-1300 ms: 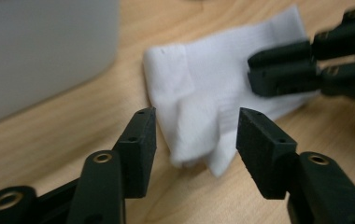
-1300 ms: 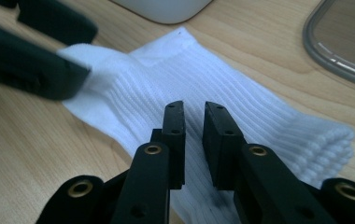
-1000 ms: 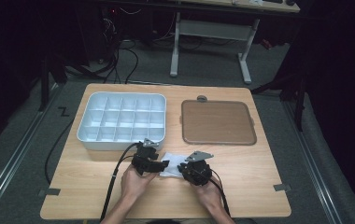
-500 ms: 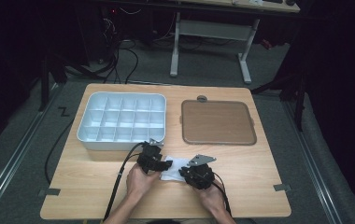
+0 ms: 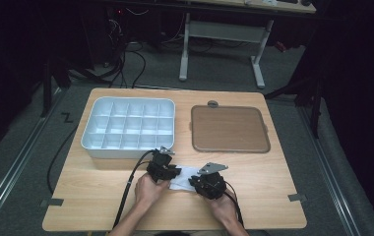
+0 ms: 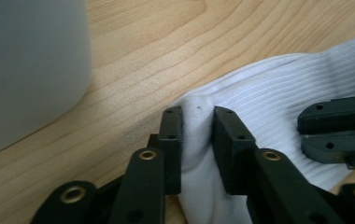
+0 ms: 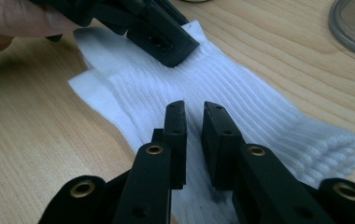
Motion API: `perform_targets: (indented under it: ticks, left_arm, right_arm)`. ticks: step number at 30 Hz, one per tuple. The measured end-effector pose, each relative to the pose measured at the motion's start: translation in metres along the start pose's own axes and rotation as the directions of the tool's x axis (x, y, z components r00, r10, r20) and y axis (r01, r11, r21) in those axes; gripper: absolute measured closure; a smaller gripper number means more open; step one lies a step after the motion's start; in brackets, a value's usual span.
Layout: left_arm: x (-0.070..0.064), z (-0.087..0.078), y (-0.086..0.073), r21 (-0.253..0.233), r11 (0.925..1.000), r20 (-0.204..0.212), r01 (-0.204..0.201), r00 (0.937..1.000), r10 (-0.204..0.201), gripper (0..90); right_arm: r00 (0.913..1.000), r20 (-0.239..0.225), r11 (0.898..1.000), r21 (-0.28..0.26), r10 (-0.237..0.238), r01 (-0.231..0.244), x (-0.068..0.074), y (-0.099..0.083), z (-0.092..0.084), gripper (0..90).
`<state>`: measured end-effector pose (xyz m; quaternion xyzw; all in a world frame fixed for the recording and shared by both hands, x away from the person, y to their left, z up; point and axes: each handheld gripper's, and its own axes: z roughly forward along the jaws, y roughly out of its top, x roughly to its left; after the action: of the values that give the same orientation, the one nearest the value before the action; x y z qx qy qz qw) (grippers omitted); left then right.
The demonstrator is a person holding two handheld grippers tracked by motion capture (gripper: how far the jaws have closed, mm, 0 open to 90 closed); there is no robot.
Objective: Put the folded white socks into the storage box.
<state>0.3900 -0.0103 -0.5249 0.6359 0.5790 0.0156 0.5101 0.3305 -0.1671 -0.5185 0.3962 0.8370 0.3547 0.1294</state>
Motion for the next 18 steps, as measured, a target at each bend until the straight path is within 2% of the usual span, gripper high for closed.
perform_targets:
  ticks: [7, 11, 18]
  left_arm:
    - [0.001, -0.007, 0.001, 0.018, 0.9998, 0.018, 0.013, 0.9998, -0.013, 81.6]
    - [0.001, -0.017, 0.003, 0.015, 0.9991, 0.043, 0.04, 0.9982, -0.04, 83.1]
    - [-0.004, -0.031, 0.005, 0.014, 0.9989, 0.065, 0.045, 0.9968, -0.046, 83.8]
  right_arm:
    - [0.9999, 0.01, 1.0, 0.003, 0.004, -0.004, -0.001, 0.0, -0.001, 80.2]
    - [0.9999, 0.01, 1.0, 0.001, 0.005, -0.005, -0.001, -0.001, -0.001, 80.2]
    - [0.9997, 0.019, 1.0, -0.012, 0.017, -0.017, 0.001, 0.001, -0.002, 79.6]
